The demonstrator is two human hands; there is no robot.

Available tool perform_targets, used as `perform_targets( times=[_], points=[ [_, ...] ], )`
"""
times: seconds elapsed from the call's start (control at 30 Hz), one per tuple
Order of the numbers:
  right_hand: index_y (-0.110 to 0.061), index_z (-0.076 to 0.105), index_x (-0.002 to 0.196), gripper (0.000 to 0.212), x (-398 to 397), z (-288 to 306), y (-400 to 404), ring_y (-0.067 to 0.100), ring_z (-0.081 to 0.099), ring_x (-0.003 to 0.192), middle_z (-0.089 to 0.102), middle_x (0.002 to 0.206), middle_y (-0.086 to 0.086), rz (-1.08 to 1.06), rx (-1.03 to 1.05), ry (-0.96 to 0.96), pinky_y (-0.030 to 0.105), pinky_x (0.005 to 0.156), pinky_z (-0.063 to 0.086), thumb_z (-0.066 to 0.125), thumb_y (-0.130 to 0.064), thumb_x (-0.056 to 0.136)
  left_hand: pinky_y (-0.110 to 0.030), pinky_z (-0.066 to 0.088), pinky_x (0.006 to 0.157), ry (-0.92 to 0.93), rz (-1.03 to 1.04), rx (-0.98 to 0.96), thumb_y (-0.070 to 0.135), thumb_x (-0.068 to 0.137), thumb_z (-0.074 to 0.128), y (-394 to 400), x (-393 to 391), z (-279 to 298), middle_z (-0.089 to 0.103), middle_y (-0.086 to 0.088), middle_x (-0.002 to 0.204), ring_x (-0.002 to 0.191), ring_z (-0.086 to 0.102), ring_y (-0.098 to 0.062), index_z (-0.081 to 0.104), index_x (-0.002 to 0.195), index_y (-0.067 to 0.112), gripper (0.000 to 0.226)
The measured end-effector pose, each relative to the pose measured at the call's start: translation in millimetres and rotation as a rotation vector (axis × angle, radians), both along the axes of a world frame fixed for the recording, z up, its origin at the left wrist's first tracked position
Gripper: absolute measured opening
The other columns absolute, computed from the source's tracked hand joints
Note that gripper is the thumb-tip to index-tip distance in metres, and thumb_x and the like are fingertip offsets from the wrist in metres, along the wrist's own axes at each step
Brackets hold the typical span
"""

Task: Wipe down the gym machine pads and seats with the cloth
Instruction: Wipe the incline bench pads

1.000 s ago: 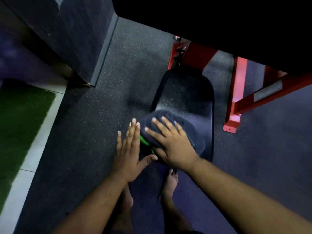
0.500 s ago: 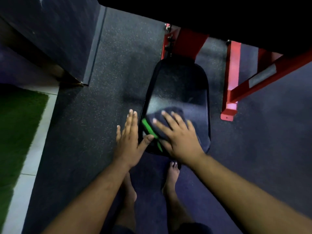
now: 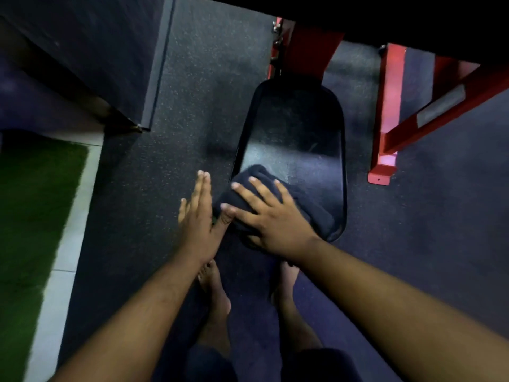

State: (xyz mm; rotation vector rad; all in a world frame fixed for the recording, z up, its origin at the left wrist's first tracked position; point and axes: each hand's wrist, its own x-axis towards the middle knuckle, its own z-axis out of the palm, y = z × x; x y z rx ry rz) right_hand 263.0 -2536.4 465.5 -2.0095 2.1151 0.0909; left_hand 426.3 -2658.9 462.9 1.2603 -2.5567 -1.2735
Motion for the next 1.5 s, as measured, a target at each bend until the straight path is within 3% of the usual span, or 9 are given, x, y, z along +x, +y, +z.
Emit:
perform_targets(
  times=[0.17, 0.43, 0.57, 0.63, 0.77, 0.9, 1.1, 1.37, 1.5],
  points=[
    [-0.042, 0.022, 0.161, 0.088, -33.6, 13.4, 90.6, 0.031, 0.017, 0.156, 0.019, 0.17, 0.002, -0.016, 0.027, 0.05, 0.06, 0.119, 0.025, 0.069, -0.048, 0.087, -0.052, 0.005, 0.127, -0.095, -0.088, 0.053, 0.096, 0.076, 0.003, 7.8, -1.9, 0.8, -0.006, 0.009, 0.171, 0.157, 0.007, -0.012, 0.002, 0.164, 0.024, 0.114],
    [-0.049, 0.03, 0.155, 0.064, -35.2, 1.2, -58.2, 0.031, 0.005, 0.158, 0.018, 0.17, -0.004, 0.127, 0.093, -0.075, 0.078, 0.114, 0.006, 0.028, -0.069, 0.094, -0.049, 0.009, 0.126, -0.003, 0.096, 0.051, 0.094, 0.079, 0.007, 13.6, -1.9, -6.9, -0.003, 0.008, 0.17, 0.157, 0.008, -0.012, 0.006, 0.163, 0.021, 0.112],
    [-0.055, 0.015, 0.156, 0.063, -125.4, -4.3, -123.9, 0.027, -0.006, 0.158, 0.004, 0.172, -0.008, -0.283, 0.128, -0.024, 0.075, 0.115, -0.005, 0.03, -0.072, 0.097, -0.047, 0.004, 0.127, -0.059, -0.006, -0.02, 0.095, 0.078, 0.003, 17.4, -11.4, -7.9, -0.01, 0.008, 0.169, 0.157, 0.0, -0.011, -0.004, 0.162, 0.022, 0.112],
    [-0.051, 0.016, 0.158, 0.065, -110.0, -4.2, -114.1, 0.031, -0.002, 0.158, 0.004, 0.173, -0.002, -0.349, 0.073, -0.035, 0.07, 0.119, 0.005, 0.032, -0.07, 0.098, -0.047, 0.003, 0.127, -0.05, -0.006, -0.038, 0.094, 0.078, 0.002, 18.1, -17.7, -9.5, -0.015, 0.01, 0.168, 0.157, -0.003, -0.009, -0.008, 0.161, 0.023, 0.109],
    [-0.048, 0.013, 0.16, 0.065, -30.8, 11.9, -24.4, 0.03, 0.001, 0.158, 0.007, 0.172, -0.002, -0.086, 0.065, -0.122, 0.059, 0.123, 0.011, 0.036, -0.06, 0.1, -0.048, 0.003, 0.128, 0.011, 0.057, -0.045, 0.092, 0.083, 0.004, 25.5, -30.5, -5.4, -0.016, 0.009, 0.169, 0.156, -0.008, -0.007, -0.008, 0.161, 0.023, 0.105],
    [-0.05, 0.016, 0.159, 0.064, -74.9, 0.4, -63.4, 0.025, 0.002, 0.159, 0.008, 0.172, -0.006, 0.024, 0.08, -0.083, 0.064, 0.122, 0.006, 0.03, -0.069, 0.099, -0.05, 0.0, 0.128, -0.02, -0.003, -0.111, 0.091, 0.084, 0.004, 25.6, -41.4, -6.3, -0.023, 0.008, 0.168, 0.155, -0.015, -0.007, -0.009, 0.162, 0.019, 0.106],
    [-0.05, 0.021, 0.157, 0.06, -144.6, -12.6, -152.4, 0.021, -0.006, 0.158, 0.002, 0.172, -0.008, -0.338, 0.055, -0.049, 0.067, 0.121, -0.004, 0.033, -0.066, 0.1, -0.054, -0.001, 0.126, -0.145, -0.044, -0.174, 0.09, 0.081, -0.006, 6.6, -84.5, -15.3, -0.025, 0.002, 0.168, 0.157, -0.015, -0.014, -0.011, 0.162, 0.017, 0.11],
    [-0.05, 0.004, 0.16, 0.07, -100.5, 4.9, 22.8, 0.018, -0.007, 0.158, -0.004, 0.172, -0.008, -0.409, 0.105, -0.076, 0.061, 0.124, 0.011, 0.027, -0.072, 0.097, -0.065, 0.008, 0.123, -0.237, -0.204, -0.292, 0.09, 0.085, -0.001, 6.0, -96.5, -12.9, -0.014, 0.0, 0.171, 0.158, -0.008, -0.02, -0.006, 0.163, 0.018, 0.107],
    [-0.052, 0.003, 0.158, 0.066, -152.4, -6.6, -36.5, 0.022, -0.011, 0.158, -0.007, 0.172, -0.008, -0.548, 0.097, -0.068, 0.069, 0.121, 0.002, 0.027, -0.067, 0.099, -0.067, 0.012, 0.121, -0.253, -0.232, -0.319, 0.091, 0.085, 0.007, 6.0, -99.3, -13.9, -0.007, -0.002, 0.172, 0.159, 0.0, -0.024, 0.001, 0.164, 0.017, 0.108]
  ],
)
